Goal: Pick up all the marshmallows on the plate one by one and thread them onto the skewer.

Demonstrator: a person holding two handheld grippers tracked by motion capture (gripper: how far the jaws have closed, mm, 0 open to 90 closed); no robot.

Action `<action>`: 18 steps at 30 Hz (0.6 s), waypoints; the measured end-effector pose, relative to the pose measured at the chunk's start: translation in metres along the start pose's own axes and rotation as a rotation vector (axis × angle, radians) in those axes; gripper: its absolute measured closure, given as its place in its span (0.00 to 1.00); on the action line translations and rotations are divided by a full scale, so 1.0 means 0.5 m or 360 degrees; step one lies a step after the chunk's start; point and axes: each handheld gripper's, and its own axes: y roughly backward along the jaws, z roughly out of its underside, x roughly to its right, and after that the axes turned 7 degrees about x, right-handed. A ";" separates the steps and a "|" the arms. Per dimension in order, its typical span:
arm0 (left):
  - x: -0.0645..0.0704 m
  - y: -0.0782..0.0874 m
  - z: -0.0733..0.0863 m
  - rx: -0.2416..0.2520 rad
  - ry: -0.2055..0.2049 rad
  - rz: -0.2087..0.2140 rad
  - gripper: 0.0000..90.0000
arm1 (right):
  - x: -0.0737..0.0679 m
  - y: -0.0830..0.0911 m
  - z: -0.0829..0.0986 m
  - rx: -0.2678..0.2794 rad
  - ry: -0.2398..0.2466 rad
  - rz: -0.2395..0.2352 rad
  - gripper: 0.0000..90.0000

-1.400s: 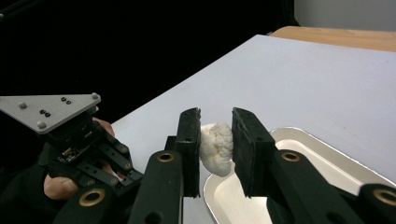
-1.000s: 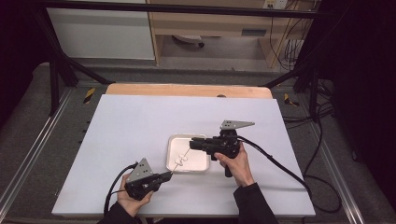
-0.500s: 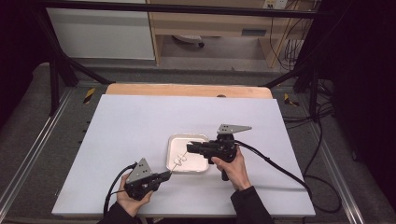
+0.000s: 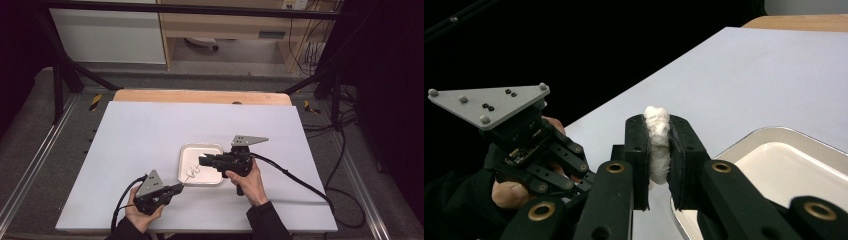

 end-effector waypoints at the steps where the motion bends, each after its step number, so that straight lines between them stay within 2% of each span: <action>1: 0.000 0.000 0.000 -0.0002 -0.0002 0.0001 0.99 | 0.000 0.000 0.001 -0.0001 0.0005 0.0003 0.90; 8: 0.001 0.001 -0.001 -0.0017 -0.0018 -0.0018 0.99 | -0.001 0.001 0.003 -0.0053 0.0036 0.0023 0.91; 18: 0.003 -0.001 0.000 -0.0046 -0.0032 -0.0018 0.99 | -0.002 -0.003 0.011 -0.0069 0.0028 0.0009 0.91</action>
